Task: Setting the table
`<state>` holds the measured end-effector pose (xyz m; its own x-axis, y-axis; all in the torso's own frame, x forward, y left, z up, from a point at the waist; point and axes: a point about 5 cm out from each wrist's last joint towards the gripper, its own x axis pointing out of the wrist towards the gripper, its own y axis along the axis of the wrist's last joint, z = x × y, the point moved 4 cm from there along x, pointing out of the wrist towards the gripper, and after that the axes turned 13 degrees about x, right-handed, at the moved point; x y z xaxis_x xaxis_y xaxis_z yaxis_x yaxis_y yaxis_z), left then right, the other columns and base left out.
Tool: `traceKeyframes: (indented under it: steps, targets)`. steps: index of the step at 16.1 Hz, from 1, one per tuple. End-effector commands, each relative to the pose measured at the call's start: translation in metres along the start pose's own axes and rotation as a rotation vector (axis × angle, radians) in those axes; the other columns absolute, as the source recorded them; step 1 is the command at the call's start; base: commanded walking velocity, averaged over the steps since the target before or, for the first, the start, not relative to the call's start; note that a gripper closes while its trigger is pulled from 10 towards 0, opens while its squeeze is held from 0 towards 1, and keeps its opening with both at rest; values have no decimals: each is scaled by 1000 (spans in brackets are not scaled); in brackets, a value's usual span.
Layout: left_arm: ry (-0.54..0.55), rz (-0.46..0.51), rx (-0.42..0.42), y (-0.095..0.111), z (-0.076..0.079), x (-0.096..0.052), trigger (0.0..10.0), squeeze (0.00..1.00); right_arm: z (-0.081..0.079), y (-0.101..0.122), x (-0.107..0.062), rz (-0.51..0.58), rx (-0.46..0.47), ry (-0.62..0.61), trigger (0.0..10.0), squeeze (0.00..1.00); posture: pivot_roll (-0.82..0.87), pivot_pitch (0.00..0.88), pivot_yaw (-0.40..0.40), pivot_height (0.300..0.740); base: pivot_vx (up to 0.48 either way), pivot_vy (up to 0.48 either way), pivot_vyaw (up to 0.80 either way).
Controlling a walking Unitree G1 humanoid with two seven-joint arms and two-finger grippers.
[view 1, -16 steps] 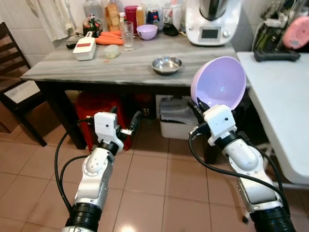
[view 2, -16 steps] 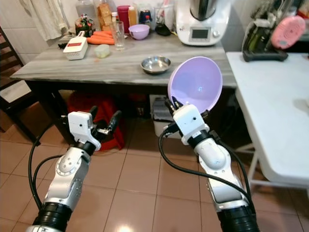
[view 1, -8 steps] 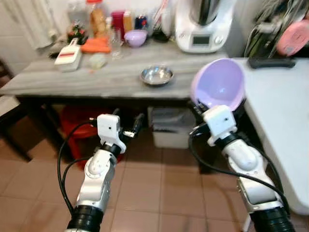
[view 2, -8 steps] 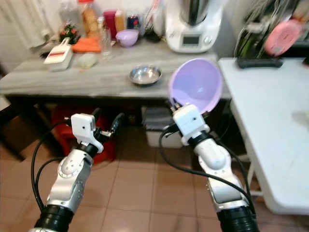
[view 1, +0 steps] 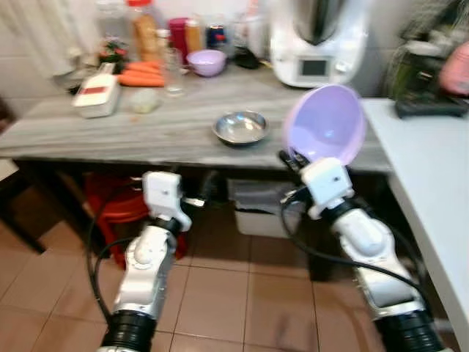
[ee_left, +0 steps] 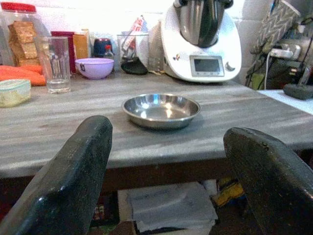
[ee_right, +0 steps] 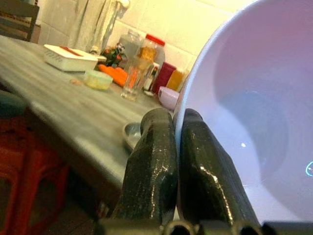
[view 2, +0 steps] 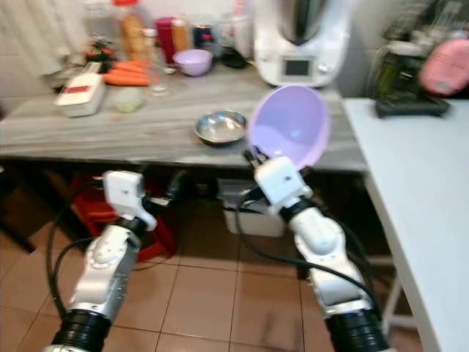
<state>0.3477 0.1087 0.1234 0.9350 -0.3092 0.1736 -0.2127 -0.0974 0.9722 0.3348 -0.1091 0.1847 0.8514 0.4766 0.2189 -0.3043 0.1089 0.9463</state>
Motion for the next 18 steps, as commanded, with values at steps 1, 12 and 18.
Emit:
traceKeyframes:
  steps: [1, 12, 18]
  targets:
    - [24, 6, 24, 3, -13, -2, 10000, 0, -7, 8, 5, 32, 3, 22, 10000, 0, -88, 11, 48, 740, 401, 0, 475]
    - [4, 2, 7, 1, -6, -3, 10000, 0, -5, 5, 5, 16, 19, 10, 10000, 0, -92, 20, 49, 740, 404, 0, -28]
    - [-4, 1, -1, 0, -4, -5, 10000, 0, -7, 6, 6, 21, 22, 20, 10000, 0, -91, 19, 45, 740, 404, 0, -178]
